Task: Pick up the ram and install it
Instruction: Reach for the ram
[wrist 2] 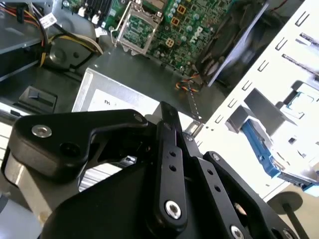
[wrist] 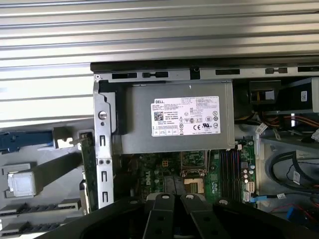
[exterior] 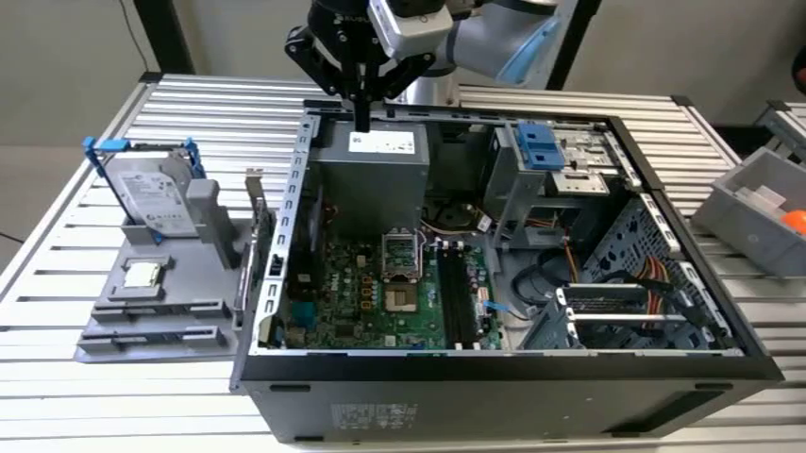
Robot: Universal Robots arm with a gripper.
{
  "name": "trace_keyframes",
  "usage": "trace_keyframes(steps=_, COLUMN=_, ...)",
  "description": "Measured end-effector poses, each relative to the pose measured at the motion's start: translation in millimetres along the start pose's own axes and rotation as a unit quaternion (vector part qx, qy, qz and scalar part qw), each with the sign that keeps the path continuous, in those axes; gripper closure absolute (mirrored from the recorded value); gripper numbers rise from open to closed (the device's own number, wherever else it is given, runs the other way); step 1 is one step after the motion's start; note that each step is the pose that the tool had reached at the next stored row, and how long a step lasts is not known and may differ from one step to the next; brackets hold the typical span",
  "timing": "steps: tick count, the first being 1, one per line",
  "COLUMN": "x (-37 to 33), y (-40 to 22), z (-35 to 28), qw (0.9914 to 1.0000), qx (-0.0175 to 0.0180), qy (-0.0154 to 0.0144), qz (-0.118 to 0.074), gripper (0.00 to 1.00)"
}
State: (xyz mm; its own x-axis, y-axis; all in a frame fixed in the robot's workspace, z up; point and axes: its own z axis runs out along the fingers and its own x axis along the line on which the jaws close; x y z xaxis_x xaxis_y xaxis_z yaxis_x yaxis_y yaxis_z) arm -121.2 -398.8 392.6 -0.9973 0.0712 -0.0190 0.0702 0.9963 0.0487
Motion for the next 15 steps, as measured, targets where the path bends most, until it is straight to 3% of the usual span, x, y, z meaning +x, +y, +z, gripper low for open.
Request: trace_keyframes(steps=15, x=0.0, y=0.0, z=0.0, qw=1.0, qx=0.0, qy=0.0, qz=0.0, gripper=1.0)
